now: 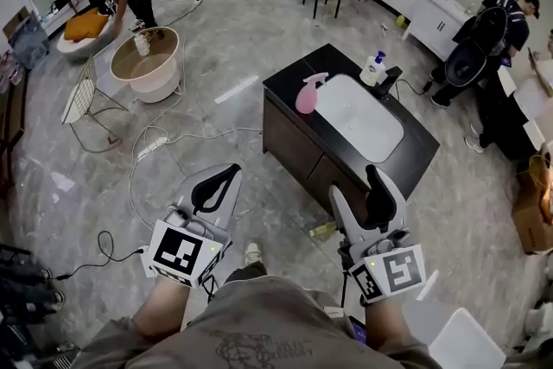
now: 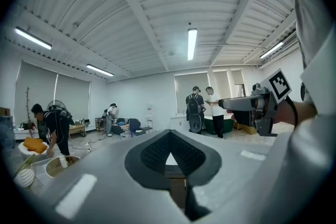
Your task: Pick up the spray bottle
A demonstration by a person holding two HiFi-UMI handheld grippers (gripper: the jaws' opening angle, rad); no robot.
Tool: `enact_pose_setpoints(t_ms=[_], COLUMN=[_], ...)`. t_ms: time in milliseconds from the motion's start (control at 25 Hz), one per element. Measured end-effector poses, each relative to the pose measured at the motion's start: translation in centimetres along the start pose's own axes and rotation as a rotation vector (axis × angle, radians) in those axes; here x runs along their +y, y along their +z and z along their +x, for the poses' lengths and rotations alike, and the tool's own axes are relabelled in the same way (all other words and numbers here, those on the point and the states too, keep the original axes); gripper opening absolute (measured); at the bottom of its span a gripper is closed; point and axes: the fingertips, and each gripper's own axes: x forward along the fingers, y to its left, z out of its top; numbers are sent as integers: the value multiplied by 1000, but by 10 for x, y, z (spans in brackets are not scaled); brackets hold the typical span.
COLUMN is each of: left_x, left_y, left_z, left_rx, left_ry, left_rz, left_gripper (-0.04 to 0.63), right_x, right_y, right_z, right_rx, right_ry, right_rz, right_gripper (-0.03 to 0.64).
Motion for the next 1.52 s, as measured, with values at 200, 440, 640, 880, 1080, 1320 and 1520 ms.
enact_pose_setpoints(t_ms=[200,440,640,880,1080,1320,1520], left_x=[47,73,91,112,126,142,159], left_y=[-4,-25,-29,-39,-46,-41,-45], left_z=[26,52,76,121,176,251,307], left_rx=[-6,17,26,51,73,116,128], left_ry=[-20,-63,-77,-93,-122,-168,-184], left_rz=[6,-35,-57,-52,-39,-12,2], left_gripper=[0,0,0,0,0,0,0], right_x=[1,3,-15,-48,-89,-137,-180], right_y=[-8,-22,-38,-63,-79,-95,-102], right_z=[63,111,129,159,194,245,283], right_rx=[22,63,106,150,159,181,195], right_ry=[0,11,-22,-50,-69,-81,-90], right_rz=[-11,-13,-1,21,44,78,82], right_gripper=[304,304,304,305,307,307,308])
